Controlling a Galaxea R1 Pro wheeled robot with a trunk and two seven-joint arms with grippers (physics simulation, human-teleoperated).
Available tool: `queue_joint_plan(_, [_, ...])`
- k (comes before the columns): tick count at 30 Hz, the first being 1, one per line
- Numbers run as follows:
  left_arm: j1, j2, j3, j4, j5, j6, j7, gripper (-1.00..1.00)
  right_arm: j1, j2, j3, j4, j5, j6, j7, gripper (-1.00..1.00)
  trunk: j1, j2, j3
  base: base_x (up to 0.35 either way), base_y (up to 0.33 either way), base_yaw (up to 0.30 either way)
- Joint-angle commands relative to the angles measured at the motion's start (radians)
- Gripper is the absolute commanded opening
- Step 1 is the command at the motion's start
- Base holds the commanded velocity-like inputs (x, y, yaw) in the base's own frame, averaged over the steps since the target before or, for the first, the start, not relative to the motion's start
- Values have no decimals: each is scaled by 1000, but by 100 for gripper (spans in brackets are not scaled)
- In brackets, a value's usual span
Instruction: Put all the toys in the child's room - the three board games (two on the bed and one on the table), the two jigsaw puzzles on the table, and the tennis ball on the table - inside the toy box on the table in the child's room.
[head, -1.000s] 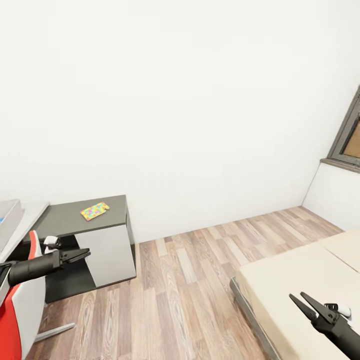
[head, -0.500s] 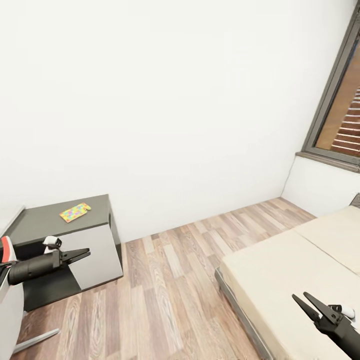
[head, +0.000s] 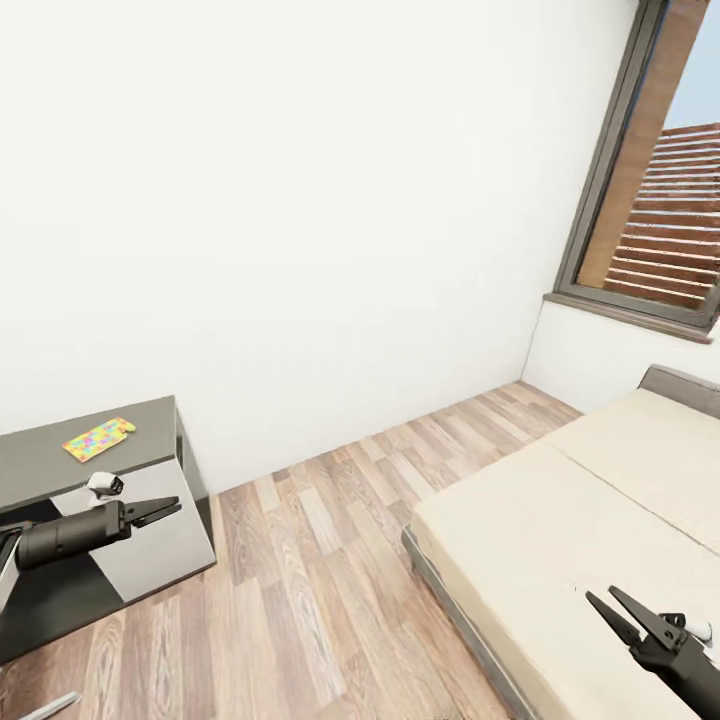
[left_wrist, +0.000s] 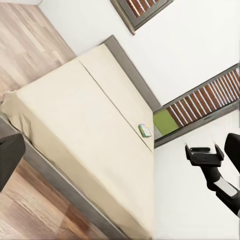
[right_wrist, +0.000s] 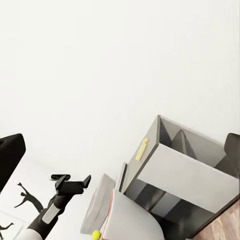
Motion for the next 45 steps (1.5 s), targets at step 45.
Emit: queue_joint_plan(45, [0,-4,-1,0,0,11,-4,100,-3,0,-14,14,-1,11,1,100,1,-2,-8,0,-23,-274])
